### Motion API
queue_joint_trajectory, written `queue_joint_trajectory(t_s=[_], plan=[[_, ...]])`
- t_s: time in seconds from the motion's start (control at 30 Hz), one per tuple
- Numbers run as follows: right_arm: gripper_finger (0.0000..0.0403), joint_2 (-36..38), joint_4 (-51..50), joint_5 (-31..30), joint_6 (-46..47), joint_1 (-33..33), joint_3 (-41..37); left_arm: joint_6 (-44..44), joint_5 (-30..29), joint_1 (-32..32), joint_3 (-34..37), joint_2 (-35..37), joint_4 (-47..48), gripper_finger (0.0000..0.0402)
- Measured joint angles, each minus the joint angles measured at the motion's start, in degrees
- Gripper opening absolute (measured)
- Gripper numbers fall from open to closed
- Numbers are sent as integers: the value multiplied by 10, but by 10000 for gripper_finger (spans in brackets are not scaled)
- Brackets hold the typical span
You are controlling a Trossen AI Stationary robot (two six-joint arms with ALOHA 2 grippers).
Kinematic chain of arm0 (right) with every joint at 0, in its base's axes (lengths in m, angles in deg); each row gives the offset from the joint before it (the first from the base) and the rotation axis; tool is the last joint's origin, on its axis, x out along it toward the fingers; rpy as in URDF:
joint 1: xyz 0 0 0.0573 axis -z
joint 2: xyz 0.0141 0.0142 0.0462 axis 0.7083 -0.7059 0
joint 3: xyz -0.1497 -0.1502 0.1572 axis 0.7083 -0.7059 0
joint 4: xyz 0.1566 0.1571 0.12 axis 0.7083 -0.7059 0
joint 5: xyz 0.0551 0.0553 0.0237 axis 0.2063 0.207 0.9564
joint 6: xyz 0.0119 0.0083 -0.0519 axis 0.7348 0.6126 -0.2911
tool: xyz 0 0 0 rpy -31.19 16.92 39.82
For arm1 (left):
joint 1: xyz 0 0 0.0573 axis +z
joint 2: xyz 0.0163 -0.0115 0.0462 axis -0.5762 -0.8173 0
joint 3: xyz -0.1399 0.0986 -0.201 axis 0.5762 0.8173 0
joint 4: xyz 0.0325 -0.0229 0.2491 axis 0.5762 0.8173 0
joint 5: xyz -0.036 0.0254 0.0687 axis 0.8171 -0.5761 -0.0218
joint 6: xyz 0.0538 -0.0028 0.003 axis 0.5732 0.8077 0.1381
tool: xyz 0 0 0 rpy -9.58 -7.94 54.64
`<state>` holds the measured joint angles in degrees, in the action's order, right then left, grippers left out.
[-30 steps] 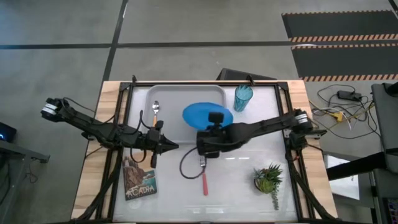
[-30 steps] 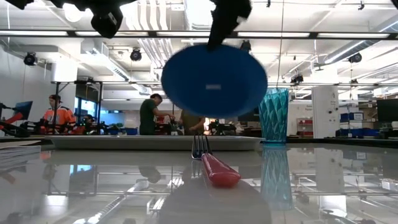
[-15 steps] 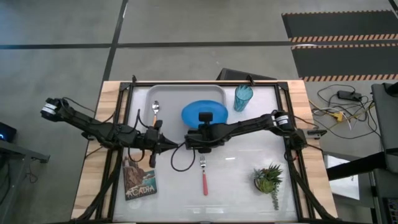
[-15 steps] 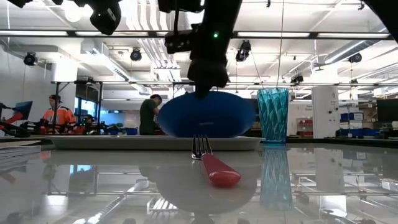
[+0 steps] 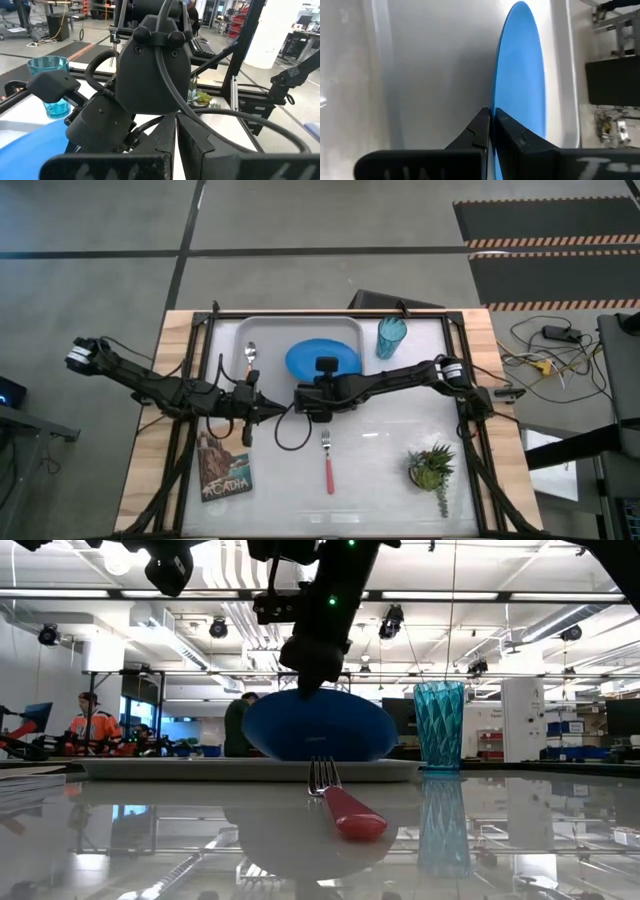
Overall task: Pick and place plate/cup/fork/spoon on tray
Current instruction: Put the blue plate on the right of the gray serving tray, then put the blue glass on the gray serving tray at the top left of the blue plate
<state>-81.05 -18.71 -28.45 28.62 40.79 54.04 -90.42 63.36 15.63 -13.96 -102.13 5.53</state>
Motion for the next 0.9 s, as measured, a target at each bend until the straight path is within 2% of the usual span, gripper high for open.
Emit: queue_joint_trajectory(t_s=[0.17, 0.4, 0.6, 0.73, 0.9], plan=[[15, 0, 3, 37, 15, 9, 0, -3, 0, 0, 0, 0, 1, 0], [56, -11, 10, 81, 56, 17, 0, -3, 1, 0, 1, 0, 3, 0], [90, -22, 11, 84, 73, 18, 0, -3, 3, 0, 1, 0, 5, 0], [95, -10, 8, 104, 79, 17, 0, -4, 2, 0, 1, 0, 5, 0], [83, 24, -4, 125, 76, 8, -1, -4, 2, 0, 1, 0, 8, 0]])
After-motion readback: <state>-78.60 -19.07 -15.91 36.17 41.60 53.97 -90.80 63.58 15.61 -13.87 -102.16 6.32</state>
